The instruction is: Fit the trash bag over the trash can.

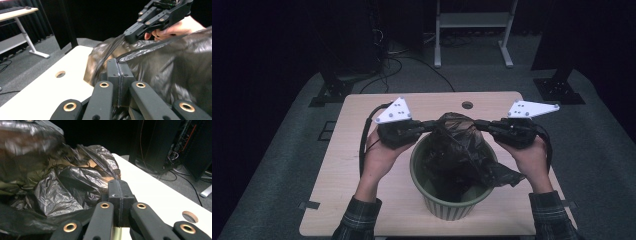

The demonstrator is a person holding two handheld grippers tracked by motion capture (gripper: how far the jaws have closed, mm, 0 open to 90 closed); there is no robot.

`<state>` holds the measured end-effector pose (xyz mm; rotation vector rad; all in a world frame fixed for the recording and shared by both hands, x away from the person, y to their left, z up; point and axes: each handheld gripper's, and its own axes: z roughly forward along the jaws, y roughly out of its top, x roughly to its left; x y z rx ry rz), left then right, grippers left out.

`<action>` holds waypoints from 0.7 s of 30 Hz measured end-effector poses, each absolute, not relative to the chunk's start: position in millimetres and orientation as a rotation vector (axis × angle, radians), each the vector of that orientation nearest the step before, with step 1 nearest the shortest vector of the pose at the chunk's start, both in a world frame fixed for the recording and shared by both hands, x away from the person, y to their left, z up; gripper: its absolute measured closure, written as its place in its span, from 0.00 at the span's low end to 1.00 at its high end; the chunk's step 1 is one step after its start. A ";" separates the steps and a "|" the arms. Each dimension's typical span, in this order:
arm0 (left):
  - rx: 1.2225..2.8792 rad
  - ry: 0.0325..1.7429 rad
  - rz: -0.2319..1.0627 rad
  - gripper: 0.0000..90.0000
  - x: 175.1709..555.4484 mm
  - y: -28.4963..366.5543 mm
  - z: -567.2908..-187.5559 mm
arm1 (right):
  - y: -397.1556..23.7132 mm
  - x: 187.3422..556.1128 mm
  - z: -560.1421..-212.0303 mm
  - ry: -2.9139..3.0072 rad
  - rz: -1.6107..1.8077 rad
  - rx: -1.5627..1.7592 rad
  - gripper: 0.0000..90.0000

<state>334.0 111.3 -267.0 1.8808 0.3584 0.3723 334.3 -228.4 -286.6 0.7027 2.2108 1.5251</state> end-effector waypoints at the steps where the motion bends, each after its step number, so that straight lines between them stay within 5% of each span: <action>1: 1.880 0.365 0.375 1.00 334.8 117.6 -268.3 | -230.4 334.9 -286.8 2.208 1.525 0.713 1.00; 21: 1.875 0.459 0.332 1.00 358.5 148.7 -340.3 | -216.0 372.2 -325.9 2.320 1.474 0.819 1.00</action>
